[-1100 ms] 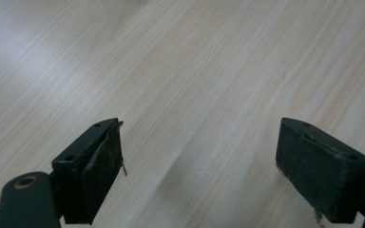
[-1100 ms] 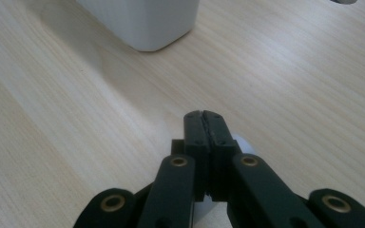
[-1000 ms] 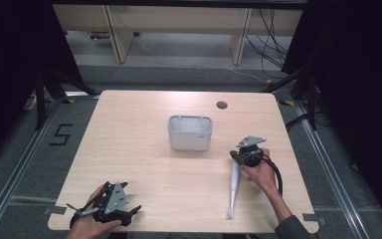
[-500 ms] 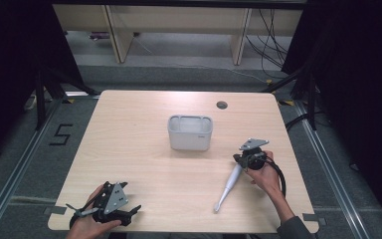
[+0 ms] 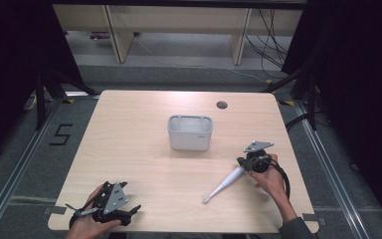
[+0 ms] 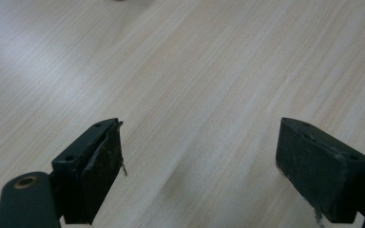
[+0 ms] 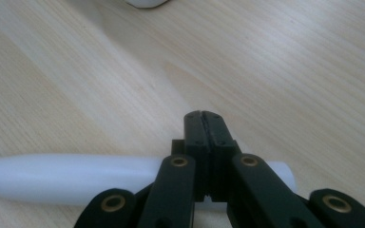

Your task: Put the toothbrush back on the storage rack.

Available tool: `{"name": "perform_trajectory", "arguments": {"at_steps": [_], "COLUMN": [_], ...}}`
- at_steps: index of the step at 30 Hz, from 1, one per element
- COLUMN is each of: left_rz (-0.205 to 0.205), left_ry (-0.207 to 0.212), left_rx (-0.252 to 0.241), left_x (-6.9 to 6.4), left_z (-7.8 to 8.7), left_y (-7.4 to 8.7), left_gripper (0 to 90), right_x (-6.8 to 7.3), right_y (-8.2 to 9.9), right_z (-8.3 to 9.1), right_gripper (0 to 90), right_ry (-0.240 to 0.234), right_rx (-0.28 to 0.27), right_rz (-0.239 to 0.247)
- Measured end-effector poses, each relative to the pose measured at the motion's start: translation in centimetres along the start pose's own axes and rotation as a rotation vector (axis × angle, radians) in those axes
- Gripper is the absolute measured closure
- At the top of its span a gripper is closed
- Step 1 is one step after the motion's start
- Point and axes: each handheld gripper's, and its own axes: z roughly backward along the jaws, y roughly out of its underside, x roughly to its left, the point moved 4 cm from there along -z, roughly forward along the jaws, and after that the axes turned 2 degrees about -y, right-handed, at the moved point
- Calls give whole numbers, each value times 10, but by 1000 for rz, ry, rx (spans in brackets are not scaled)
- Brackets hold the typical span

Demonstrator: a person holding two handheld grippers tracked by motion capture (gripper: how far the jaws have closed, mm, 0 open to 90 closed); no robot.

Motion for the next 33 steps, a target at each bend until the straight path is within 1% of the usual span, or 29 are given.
{"name": "perform_trajectory", "arguments": {"at_steps": [1, 2, 3, 4, 5, 6, 7, 8, 10, 11, 12, 13, 15, 16, 17, 18, 19, 20, 21, 23, 24, 25, 26, 27, 28, 30, 31, 32, 33], "left_rz": [1, 4, 4, 4, 4, 3, 1, 2, 2, 2, 2, 2, 1, 1, 2, 1, 2, 2, 3, 6, 5, 6, 6, 7, 7, 6, 7, 6, 6], "left_ry": [-1, -3, -3, -2, -2, -1, 9, 8, 8, 8, 8, 8, 8, 7, 8, 8, 8, 7, 7, 7, 7, 7, 7, 7, 7, 7, 7, 7, 7], "left_rx": [0, -3, -3, -4, -4, -3, 3, 1, 1, 1, 1, 3, 2, 2, 2, 2, 1, 1, 1, -2, -1, -1, -2, -2, -2, -2, -2, -2, -2], "left_x": [0, 0, 0, 0, 0, 0, 1, 0, 0, 0, 1, 1, 0, 0, 0, 0, 0, 0, 1, 0, 0, 0, 0, 0, 0, 1, 1, 1, 1], "left_z": [0, 0, 0, 0, 0, 0, 1, 0, 1, 0, 0, 1, 0, 0, 0, 1, 1, 1, 0, 0, 0, 0, 0, 0, 0, 0, 0, 0, 0], "left_y": [0, 0, 0, 0, 0, 0, 0, 1, 1, 0, 1, 1, 1, 0, 0, 0, 0, 0, 1, 1, 1, 0, 0, 0, 0, 0, 0, 1, 1], "left_gripper": [152, 152, 152, 152, 152, 152, 152, 152, 152, 152, 152, 152, 152, 152, 152, 152, 152, 152, 152, 152, 152, 152, 152, 152, 152, 152, 152, 152, 152], "right_x": [-1, 0, -2, -1, -1, 0, -1, 2, 1, 3, 1, 3, 3, 3, 4, 5, 5, 6, 6, 7, 9, 8, 7, 7, 8, 8, 8, 9, 9], "right_y": [0, 2, 2, 4, 4, 4, 6, 8, 9, 9, 10, 11, 12, 13, 13, 13, 13, 13, 14, 14, 15, 15, 16, 16, 17, 17, 18, 18, 18], "right_z": [0, 1, 3, 4, 4, 3, 6, 6, 8, 8, 9, 9, 11, 13, 12, 12, 13, 16, 14, 15, 17, 16, 17, 18, 18, 20, 19, 20, 20], "right_gripper": [900, 900, 900, 899, 899, 899, 898, 897, 897, 896, 895, 895, 894, 894, 893, 893, 893, 892, 892, 890, 890, 890, 889, 889, 889, 889, 888, 887, 887], "right_ry": [1, -3, -8, -2, -2, 2, -8, -13, -14, -11, -5, -7, -4, -13, -5, -12, -12, -17, -12, -17, -22, -20, -23, -18, -28, -22, -23, -29, -24], "right_rx": [-11, -8, 1, 9, 9, -8, 17, 16, 21, 8, 11, 5, 5, 21, 0, 1, 5, 22, 7, 10, 27, 6, 23, 21, 22, 28, 17, 23, 11], "right_rz": [5, -17, 22, -7, -7, -17, -6, -47, -40, -55, -31, -43, -41, -44, -42, -49, -44, -51, -40, -29, -50, -38, -21, -24, -29, -26, -24, -34, -35]}}
